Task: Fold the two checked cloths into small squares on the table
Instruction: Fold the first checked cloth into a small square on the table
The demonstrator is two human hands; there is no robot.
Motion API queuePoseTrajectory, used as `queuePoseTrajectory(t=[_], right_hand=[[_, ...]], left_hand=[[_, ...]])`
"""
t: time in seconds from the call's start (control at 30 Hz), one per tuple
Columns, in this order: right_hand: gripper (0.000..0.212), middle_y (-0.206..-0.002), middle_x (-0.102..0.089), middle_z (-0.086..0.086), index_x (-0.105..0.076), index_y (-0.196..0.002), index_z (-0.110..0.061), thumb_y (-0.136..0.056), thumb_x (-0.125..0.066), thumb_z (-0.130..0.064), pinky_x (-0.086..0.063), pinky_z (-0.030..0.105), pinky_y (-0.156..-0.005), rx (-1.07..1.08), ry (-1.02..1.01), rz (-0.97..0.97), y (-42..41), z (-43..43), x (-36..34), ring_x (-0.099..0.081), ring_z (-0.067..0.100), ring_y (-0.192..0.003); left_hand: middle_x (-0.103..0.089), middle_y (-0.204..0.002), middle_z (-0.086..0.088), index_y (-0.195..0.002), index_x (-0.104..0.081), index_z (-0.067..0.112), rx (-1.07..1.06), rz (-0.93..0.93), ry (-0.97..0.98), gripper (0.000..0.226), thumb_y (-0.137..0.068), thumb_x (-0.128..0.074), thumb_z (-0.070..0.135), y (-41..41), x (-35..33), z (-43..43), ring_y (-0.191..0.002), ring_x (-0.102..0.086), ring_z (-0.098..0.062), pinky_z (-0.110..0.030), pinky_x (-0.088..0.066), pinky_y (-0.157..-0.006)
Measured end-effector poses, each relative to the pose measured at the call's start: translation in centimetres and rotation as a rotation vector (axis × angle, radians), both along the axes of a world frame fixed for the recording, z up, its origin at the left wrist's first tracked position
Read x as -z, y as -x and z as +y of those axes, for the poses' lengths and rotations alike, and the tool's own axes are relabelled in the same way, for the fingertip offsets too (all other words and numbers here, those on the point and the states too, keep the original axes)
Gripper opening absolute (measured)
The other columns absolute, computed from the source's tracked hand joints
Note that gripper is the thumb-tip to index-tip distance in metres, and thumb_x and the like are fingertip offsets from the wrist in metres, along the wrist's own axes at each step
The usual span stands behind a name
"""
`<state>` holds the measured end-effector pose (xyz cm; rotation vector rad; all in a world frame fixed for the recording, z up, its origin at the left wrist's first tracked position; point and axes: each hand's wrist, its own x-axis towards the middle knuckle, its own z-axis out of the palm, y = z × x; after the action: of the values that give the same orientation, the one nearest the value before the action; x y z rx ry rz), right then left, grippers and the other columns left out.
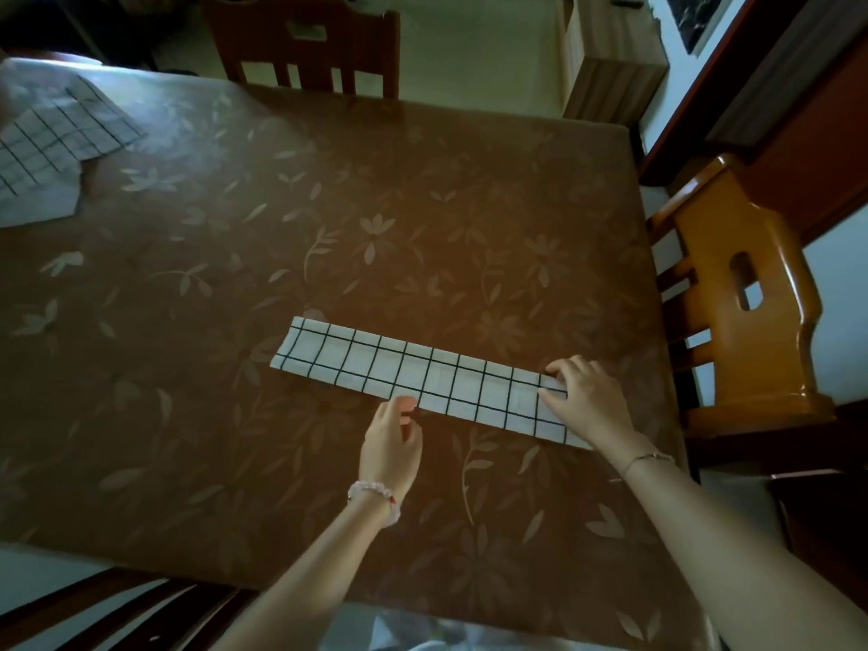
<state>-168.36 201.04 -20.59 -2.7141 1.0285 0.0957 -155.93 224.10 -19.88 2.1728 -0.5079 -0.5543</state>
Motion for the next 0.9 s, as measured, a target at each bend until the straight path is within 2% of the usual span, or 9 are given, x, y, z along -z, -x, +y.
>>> queuePoseTrajectory(t=[0.07, 0.17, 0.27, 0.33, 0.4, 0.5, 0.6, 0.77, 0.9], right_hand=[[0.027, -0.107, -0.058, -0.004, -0.057, -0.112, -0.022, -0.088, -0.052, -0.033, -0.045, 0.032, -0.08, 0.015, -0.058, -0.004, 0.5, 1.1, -0.2, -0.05, 0.017, -0.1], [0.02, -0.103, -0.058, -0.004, -0.061, -0.107, -0.021, -0.09, -0.05, -0.026, -0.047, 0.033, -0.079, 0.022, -0.161, -0.042, 1.2, 3.7, -0.3, -0.052, 0.017, -0.098], [0.019, -0.101, -0.06, -0.005, -0.065, -0.103, -0.021, -0.091, -0.052, -0.028, -0.048, 0.031, -0.077, -0.032, -0.253, -0.07, 1.6, 6.8, 0.0, -0.056, 0.015, -0.095], [0.018, -0.1, -0.06, -0.009, -0.066, -0.103, -0.023, -0.091, -0.053, -0.027, -0.046, 0.022, -0.07, -0.042, -0.322, -0.093, 1.8, 8.7, 0.0, -0.057, 0.009, -0.088], [0.02, -0.1, -0.06, -0.011, -0.067, -0.104, -0.024, -0.091, -0.052, -0.024, -0.046, 0.018, -0.067, -0.046, -0.376, -0.102, 1.9, 10.3, 0.1, -0.054, 0.004, -0.08], [0.021, -0.102, -0.063, -0.009, -0.068, -0.106, -0.023, -0.091, -0.053, -0.02, -0.048, 0.018, -0.069, -0.044, -0.418, -0.122, 2.1, 11.8, -0.1, -0.055, 0.004, -0.077], [0.022, -0.096, -0.068, -0.008, -0.068, -0.107, -0.021, -0.09, -0.055, -0.017, -0.05, 0.019, -0.061, 0.038, -0.471, -0.169, 2.3, 11.8, -0.4, -0.061, 0.008, -0.068], [0.021, -0.089, -0.07, -0.011, -0.067, -0.105, -0.023, -0.089, -0.056, -0.013, -0.057, 0.043, -0.074, 0.136, -0.625, -0.223, 2.9, 11.2, -0.5, -0.069, 0.022, -0.077], [0.022, -0.09, -0.07, -0.01, -0.067, -0.105, -0.021, -0.089, -0.056, -0.011, -0.057, 0.038, -0.077, 0.148, -0.667, -0.23, 3.0, 11.0, -0.7, -0.069, 0.014, -0.078]], left_hand=[[-0.057, -0.117, -0.003, -0.117, -0.054, 0.01, -0.004, -0.023, -0.015, 0.028, -0.09, -0.049, 0.004, -0.1, 0.2, 0.8, -0.101, -0.053, -0.008, -0.019, -0.044, -0.082], [-0.056, -0.12, -0.003, -0.121, -0.053, 0.011, 0.026, -0.073, -0.062, 0.032, -0.09, -0.048, 0.005, 0.0, 0.3, 2.1, -0.105, -0.053, -0.012, -0.022, -0.046, -0.083], [-0.055, -0.122, -0.002, -0.125, -0.052, 0.014, 0.21, -0.362, -0.171, 0.041, -0.084, -0.057, 0.009, 0.2, 0.7, 3.8, -0.114, -0.05, -0.021, -0.033, -0.043, -0.094], [-0.057, -0.12, -0.004, -0.12, -0.055, 0.016, 0.369, -0.6, -0.23, 0.05, -0.073, -0.07, 0.012, 0.3, 1.0, 5.0, -0.112, -0.054, -0.024, -0.039, -0.043, -0.094], [-0.059, -0.118, -0.004, -0.117, -0.056, 0.018, 0.497, -0.729, -0.277, 0.057, -0.064, -0.077, 0.013, 0.5, 1.1, 5.9, -0.109, -0.057, -0.024, -0.042, -0.045, -0.094], [-0.059, -0.12, -0.003, -0.115, -0.058, 0.018, 0.657, -0.808, -0.295, 0.056, -0.063, -0.077, 0.015, 0.7, 1.3, 6.8, -0.111, -0.057, -0.022, -0.043, -0.045, -0.097], [-0.061, -0.115, -0.001, -0.11, -0.061, 0.017, 0.782, -0.874, -0.264, 0.047, -0.065, -0.075, 0.013, 0.6, 1.4, 7.0, -0.109, -0.058, -0.02, -0.042, -0.045, -0.097], [-0.064, -0.105, -0.004, -0.104, -0.063, 0.014, 0.934, -0.964, -0.226, 0.039, -0.067, -0.074, 0.01, -0.1, 1.9, 6.8, -0.096, -0.062, -0.02, -0.038, -0.051, -0.088], [-0.066, -0.099, -0.006, -0.099, -0.063, 0.01, 0.938, -1.015, -0.196, 0.034, -0.066, -0.074, 0.007, -0.2, 2.4, 6.5, -0.089, -0.064, -0.021, -0.036, -0.054, -0.08]])
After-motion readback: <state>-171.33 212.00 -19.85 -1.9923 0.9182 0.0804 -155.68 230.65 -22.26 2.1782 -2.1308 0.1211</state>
